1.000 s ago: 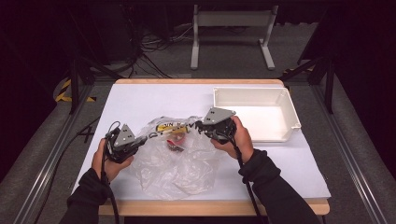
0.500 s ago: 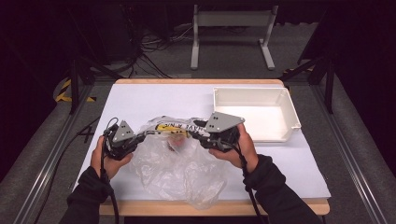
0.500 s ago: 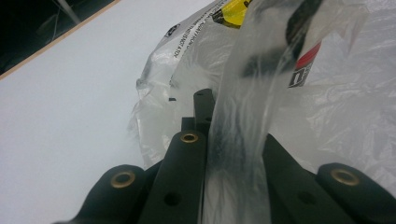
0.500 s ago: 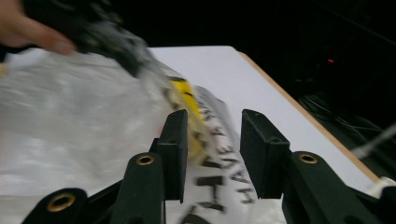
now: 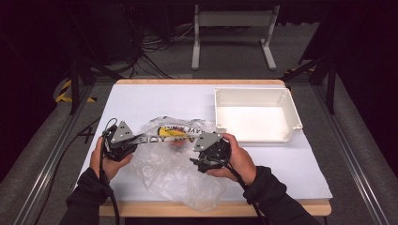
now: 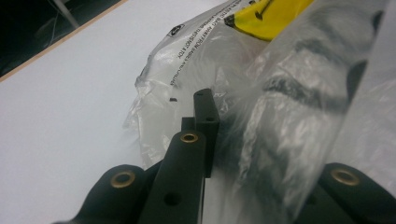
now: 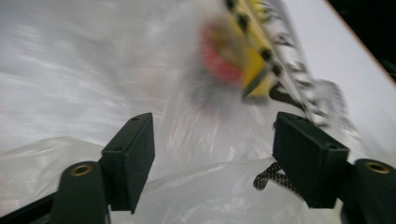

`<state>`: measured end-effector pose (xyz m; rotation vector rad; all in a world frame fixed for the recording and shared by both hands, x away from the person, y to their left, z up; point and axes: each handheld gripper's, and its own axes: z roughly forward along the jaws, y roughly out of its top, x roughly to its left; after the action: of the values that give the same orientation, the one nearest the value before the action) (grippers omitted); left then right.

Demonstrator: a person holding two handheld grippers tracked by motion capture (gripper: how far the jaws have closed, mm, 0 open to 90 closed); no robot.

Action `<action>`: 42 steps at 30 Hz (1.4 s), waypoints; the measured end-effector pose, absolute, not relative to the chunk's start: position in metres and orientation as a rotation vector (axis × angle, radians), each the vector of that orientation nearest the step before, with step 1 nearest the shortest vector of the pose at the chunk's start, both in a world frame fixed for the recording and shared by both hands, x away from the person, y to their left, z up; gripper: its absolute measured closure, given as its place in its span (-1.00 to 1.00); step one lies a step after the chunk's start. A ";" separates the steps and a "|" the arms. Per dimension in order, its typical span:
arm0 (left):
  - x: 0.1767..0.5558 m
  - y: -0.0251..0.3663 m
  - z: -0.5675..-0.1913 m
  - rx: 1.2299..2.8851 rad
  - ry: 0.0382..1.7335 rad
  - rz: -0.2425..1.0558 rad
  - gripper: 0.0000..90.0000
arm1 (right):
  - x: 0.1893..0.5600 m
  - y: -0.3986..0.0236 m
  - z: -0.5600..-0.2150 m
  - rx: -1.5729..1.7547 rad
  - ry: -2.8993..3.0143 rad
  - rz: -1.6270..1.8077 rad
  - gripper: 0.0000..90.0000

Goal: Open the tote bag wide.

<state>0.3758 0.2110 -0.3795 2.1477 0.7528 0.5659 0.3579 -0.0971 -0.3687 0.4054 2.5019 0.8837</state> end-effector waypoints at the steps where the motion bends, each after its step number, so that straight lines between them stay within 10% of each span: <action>1: 0.376 0.211 -0.380 2.149 0.754 0.567 1.00 | 0.362 -0.100 -0.371 0.427 2.459 0.856 -0.42; 6: 0.376 0.216 -0.378 2.134 0.756 0.572 1.00 | 0.382 -0.109 -0.382 0.499 2.412 0.745 -0.44; 12: 0.377 0.222 -0.376 2.107 0.761 0.585 1.00 | 0.392 -0.115 -0.384 0.474 2.427 0.740 0.72; 15: 0.377 0.223 -0.374 2.112 0.752 0.604 1.00 | 0.397 -0.116 -0.379 0.466 2.399 0.764 0.98; 42: 0.414 0.252 -0.382 2.091 0.877 0.628 0.99 | 0.465 -0.096 -0.355 0.544 2.341 0.636 0.81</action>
<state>0.4141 0.2523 -0.3824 2.0911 0.8772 0.6285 0.4646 -0.0958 -0.3552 0.5443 2.3412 0.6359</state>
